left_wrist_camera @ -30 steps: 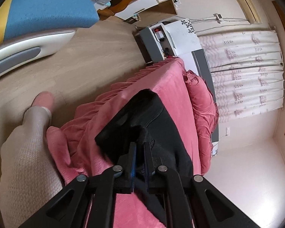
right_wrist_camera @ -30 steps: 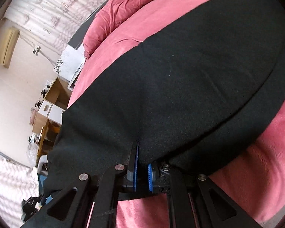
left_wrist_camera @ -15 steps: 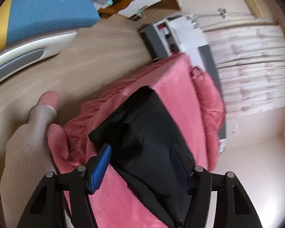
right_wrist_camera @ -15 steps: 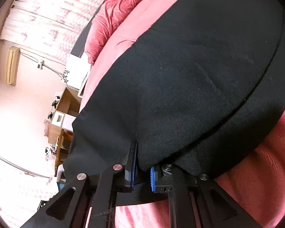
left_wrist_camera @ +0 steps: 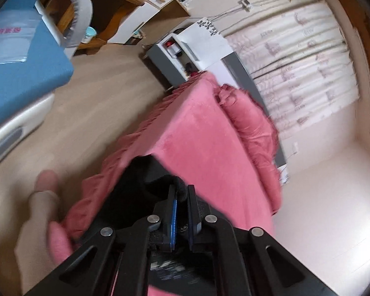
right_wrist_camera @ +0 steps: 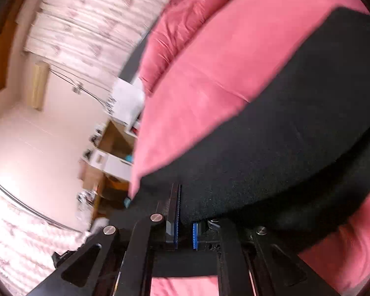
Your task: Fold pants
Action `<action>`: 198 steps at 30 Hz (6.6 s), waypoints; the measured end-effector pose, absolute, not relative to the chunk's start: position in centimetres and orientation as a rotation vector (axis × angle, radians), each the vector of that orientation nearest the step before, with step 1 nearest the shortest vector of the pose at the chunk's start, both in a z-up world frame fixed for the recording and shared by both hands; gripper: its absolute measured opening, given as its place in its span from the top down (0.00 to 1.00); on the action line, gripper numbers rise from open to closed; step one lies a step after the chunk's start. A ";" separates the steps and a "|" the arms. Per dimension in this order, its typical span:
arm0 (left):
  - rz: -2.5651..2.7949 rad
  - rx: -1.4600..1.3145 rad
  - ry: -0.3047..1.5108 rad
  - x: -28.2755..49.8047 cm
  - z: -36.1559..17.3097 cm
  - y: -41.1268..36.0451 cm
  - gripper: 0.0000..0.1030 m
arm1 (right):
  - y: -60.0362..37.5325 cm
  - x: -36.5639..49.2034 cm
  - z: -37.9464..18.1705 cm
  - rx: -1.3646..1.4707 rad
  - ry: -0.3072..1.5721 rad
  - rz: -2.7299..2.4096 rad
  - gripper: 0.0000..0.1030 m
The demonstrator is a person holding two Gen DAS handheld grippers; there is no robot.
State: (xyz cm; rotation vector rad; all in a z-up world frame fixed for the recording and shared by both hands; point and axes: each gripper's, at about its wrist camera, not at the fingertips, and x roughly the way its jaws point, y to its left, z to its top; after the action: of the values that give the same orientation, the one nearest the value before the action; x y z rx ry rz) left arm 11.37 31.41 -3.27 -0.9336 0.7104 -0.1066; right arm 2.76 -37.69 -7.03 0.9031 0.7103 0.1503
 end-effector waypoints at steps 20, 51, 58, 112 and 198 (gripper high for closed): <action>0.023 -1.034 0.757 5.5 -11.3 32.6 0.93 | -37.9 -0.4 -11.0 0.859 0.787 0.170 0.93; -0.224 -0.227 0.926 4.9 -8.9 10.6 0.80 | -36.1 1.5 -12.8 0.892 0.908 0.297 0.87; -0.218 -0.228 0.907 6.6 -8.0 8.9 0.80 | -43.7 1.0 -10.9 0.961 0.738 0.149 0.74; -0.223 -0.161 0.965 10.4 -8.1 1.9 0.68 | -65.0 -4.0 -5.8 0.983 0.402 -0.380 0.83; -0.009 0.013 0.856 12.2 -7.7 4.3 0.70 | -31.2 7.7 -7.0 0.223 0.745 0.172 0.78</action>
State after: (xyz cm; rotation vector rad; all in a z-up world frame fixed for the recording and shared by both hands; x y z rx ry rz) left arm 12.20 4.34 -7.75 0.0131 0.8562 -0.0091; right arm 7.72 -31.20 -6.95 0.2226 0.7452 0.1724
